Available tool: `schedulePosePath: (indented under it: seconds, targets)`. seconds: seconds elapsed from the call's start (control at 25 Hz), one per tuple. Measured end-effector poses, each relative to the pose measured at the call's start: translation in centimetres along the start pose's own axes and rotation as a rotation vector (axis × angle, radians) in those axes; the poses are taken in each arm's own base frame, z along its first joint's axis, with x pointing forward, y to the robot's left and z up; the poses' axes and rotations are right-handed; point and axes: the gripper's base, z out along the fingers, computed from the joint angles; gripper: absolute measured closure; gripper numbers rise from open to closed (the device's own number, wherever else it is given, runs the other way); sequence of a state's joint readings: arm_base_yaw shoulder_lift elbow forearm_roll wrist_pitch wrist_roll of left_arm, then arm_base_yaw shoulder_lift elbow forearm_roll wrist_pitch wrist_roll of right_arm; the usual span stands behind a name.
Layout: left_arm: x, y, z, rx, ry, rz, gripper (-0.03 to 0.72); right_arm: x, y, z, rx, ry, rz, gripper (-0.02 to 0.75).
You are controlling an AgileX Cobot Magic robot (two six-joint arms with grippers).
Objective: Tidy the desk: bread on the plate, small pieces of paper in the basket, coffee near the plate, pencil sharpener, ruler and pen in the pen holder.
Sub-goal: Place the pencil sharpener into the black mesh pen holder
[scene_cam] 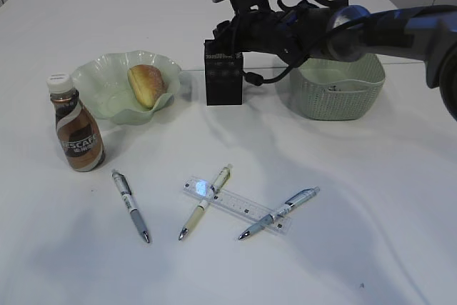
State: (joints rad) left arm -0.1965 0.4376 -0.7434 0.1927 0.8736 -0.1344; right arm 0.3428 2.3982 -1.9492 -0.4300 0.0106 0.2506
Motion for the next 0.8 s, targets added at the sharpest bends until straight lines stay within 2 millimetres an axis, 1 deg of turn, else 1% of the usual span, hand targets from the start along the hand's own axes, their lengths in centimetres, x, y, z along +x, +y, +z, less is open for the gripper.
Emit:
schedulePosePath:
  seconds: [0.2,0.56,0.8]
  targets:
    - [0.0,0.0,0.0,0.0,0.0,0.0,0.347,0.31,-0.08,-0.01,0.009,0.034,0.0,0.395]
    - [-0.01,0.0,0.0,0.0,-0.001,0.0,0.347,0.32,-0.11,-0.01,0.009,0.034,-0.001,0.393]
    - [-0.01,0.0,0.0,0.0,-0.001,0.0,0.347,0.9,0.0,0.29,0.007,0.046,0.001,0.373]
